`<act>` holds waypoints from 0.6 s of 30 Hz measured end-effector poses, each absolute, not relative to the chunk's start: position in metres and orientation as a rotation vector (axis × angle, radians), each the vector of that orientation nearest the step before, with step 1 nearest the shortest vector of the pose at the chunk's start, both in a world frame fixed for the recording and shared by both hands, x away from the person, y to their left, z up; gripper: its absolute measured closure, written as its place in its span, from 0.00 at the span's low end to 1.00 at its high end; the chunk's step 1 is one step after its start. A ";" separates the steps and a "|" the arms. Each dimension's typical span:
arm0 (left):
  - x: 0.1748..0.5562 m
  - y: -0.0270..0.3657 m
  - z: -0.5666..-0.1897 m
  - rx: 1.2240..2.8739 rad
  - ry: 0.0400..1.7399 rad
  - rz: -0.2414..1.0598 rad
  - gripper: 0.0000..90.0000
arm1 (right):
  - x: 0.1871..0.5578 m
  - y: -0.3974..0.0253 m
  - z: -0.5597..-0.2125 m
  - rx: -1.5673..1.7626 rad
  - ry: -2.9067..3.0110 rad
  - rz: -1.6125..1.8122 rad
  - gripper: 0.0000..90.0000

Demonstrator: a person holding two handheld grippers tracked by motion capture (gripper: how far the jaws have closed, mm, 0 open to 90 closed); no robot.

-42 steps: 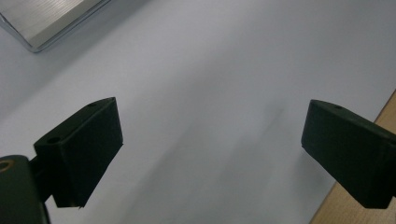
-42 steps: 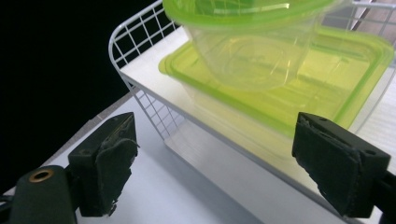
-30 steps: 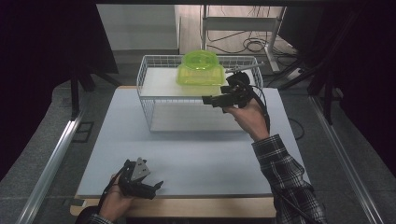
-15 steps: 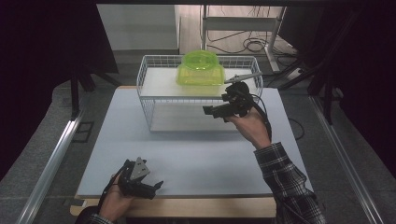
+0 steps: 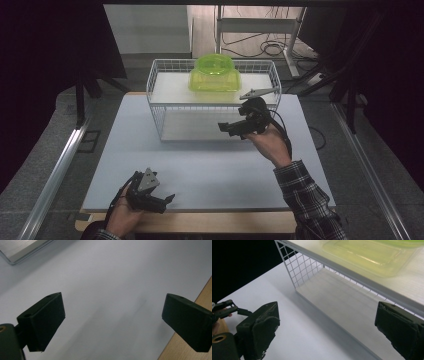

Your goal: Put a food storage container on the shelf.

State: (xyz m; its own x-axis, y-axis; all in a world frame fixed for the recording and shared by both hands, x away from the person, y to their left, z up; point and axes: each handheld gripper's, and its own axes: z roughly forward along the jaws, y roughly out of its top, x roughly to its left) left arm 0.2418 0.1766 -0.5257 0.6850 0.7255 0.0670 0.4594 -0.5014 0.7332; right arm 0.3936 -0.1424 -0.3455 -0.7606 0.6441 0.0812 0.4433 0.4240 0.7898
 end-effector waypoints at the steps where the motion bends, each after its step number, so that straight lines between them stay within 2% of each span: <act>1: 0.242 0.177 -0.526 2.183 0.904 0.480 0.05 | 0.393 -0.143 -0.347 0.949 2.446 1.247 0.07; 18: 0.243 0.179 -0.526 2.162 0.909 0.456 0.05 | 0.379 -0.152 -0.378 0.952 2.475 1.191 0.03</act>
State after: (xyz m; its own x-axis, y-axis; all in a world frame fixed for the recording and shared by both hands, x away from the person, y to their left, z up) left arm 0.2425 0.1788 -0.5258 0.6864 0.7262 0.0388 0.4654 -0.4796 0.7439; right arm 0.3790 -0.1519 -0.3782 -0.7612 0.6451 0.0670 0.4549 0.4574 0.7641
